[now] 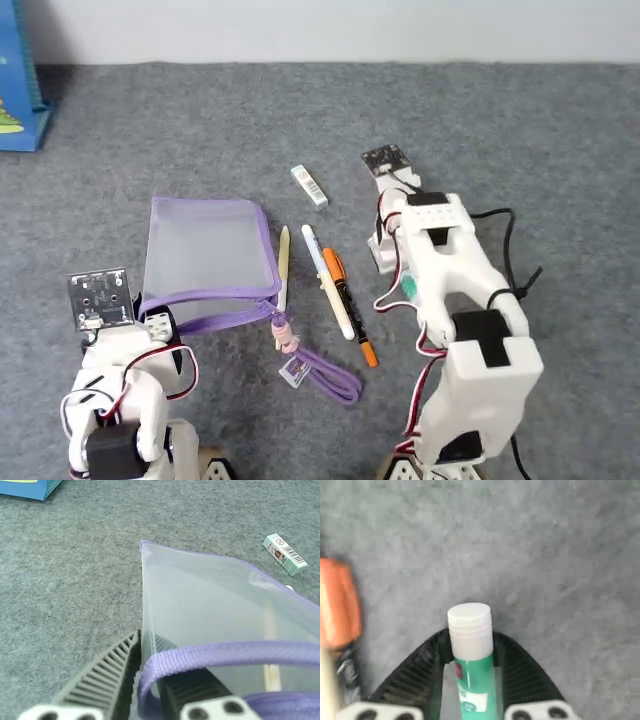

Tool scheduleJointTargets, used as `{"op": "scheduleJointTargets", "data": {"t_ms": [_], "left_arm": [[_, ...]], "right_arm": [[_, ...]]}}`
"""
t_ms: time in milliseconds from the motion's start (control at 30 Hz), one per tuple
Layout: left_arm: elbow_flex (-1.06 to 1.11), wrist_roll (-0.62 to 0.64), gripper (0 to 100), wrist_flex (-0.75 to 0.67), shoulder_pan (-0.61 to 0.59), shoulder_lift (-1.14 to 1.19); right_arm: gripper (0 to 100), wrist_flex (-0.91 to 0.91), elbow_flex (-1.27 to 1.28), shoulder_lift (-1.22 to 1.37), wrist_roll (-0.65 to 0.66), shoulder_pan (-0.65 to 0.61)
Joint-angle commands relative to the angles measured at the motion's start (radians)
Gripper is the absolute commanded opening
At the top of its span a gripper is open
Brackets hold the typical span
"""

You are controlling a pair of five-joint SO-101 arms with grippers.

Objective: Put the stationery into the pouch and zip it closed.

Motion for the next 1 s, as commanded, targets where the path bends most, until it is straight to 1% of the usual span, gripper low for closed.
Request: {"op": "scheduleJointTargets", "data": {"t_ms": [0,100,267,467,567,767,967], "left_arm": [[-0.064,0.0,1,0.0,0.0,0.011],[-0.087,-0.011,1,0.009,0.002,0.011],[-0.196,-0.041,1,0.051,0.002,0.012],[-0.277,-0.041,1,0.081,0.002,0.032],[-0.348,-0.048,1,0.101,0.002,0.141],[-0.535,-0.041,1,0.133,0.002,0.443],[-0.705,-0.04,1,0.233,0.002,0.595]], "right_arm": [[0.7,0.059,0.052,-0.14,0.038,-0.004],[0.7,0.087,0.126,-0.275,0.04,-0.004],[0.7,0.153,0.242,-0.55,0.044,-0.007],[0.7,0.223,0.336,-0.898,0.038,-0.073],[0.7,0.251,0.362,-1.067,0.002,-0.127],[0.7,0.318,0.364,-1.32,-0.095,-0.262],[0.7,0.277,0.359,-1.483,-0.201,-0.341]]}}
